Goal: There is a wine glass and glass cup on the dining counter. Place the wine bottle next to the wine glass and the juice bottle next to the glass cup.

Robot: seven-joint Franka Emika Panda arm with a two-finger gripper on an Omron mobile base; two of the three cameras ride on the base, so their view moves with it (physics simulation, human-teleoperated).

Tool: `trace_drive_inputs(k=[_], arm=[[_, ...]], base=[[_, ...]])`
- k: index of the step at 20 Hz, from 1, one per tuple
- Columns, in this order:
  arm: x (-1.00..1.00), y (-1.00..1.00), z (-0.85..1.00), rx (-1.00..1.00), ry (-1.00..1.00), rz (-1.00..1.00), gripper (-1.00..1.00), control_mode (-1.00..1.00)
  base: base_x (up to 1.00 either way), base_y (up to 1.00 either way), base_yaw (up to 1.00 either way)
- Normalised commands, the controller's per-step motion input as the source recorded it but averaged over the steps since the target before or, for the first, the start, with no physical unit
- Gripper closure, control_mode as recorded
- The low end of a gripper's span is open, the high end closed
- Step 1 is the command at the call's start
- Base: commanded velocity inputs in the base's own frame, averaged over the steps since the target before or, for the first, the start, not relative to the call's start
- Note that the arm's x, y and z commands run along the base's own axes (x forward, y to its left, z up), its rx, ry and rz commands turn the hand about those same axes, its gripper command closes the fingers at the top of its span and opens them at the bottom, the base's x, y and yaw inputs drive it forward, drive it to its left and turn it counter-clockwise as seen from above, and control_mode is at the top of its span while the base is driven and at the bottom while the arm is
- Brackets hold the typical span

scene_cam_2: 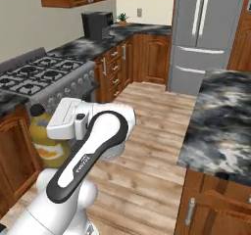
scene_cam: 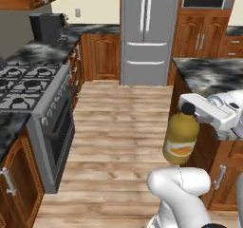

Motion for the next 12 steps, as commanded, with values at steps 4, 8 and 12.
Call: trace_drive_inputs(k=[4, 8, 12], arm=[[0.00, 0.00, 0.00, 0.00, 0.00, 0.00, 1.00, 1.00], [0.00, 0.00, 0.00, 0.00, 0.00, 0.00, 1.00, 1.00], [0.00, 0.00, 0.00, 0.00, 0.00, 0.00, 1.00, 1.00]], base=[[-0.11, -0.72, -0.66], [-0.04, -0.89, -0.59], [0.00, -0.92, -0.54]])
